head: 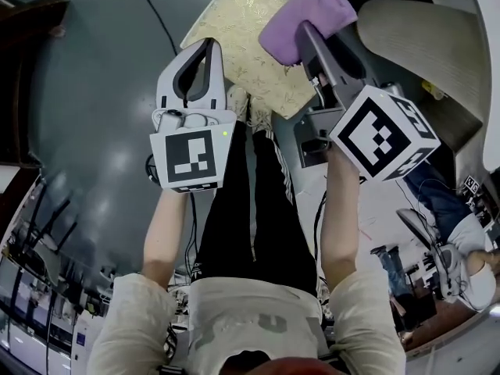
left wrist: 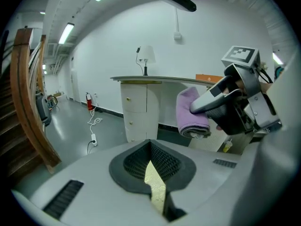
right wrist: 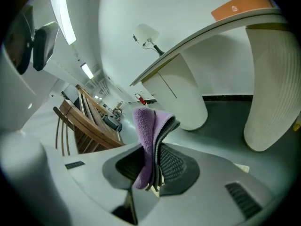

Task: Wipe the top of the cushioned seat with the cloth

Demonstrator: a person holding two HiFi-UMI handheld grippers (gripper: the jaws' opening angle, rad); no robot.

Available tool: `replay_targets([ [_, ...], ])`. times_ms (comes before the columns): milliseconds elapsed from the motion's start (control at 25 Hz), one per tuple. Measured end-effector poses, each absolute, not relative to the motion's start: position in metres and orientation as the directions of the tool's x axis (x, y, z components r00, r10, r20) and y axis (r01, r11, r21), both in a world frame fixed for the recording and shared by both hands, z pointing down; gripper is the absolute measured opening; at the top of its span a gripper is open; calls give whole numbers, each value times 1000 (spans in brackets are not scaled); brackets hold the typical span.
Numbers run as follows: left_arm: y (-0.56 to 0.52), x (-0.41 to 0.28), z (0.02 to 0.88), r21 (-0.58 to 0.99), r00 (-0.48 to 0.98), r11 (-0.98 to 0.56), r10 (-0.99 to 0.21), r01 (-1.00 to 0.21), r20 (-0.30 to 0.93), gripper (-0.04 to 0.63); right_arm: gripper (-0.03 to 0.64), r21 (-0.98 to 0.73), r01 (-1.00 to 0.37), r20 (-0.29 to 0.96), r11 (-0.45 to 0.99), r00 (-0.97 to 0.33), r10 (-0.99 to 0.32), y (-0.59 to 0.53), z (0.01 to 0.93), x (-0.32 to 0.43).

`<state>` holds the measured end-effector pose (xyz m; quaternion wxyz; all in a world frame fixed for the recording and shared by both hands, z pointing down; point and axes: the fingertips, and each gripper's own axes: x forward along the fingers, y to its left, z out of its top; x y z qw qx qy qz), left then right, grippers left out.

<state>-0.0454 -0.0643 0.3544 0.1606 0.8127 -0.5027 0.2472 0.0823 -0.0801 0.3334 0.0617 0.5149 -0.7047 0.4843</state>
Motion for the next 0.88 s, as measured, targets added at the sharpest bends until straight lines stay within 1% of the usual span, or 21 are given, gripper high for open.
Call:
replay_targets([
  [280,-60,-78,366,10,313,-379,-747,-925,586,6,89,-665,-747,590,-3,-522,-616,-98,387,23],
  [600,-57,-109,382,12,243,-293,-770,-956,590,6,89,-695,-716,632,-64,-567,-529,-118,461,-31],
  [720,-51,-116,391,8,227,-281,-757,-960,612,6,89,-670,-738,669,-82,-552,-498,-121,488,-43],
  [880,-53,-119,389,16,217,-257,-777,-966,591,6,89,-619,-779,720,-103,-510,-470,-123,515,-45],
])
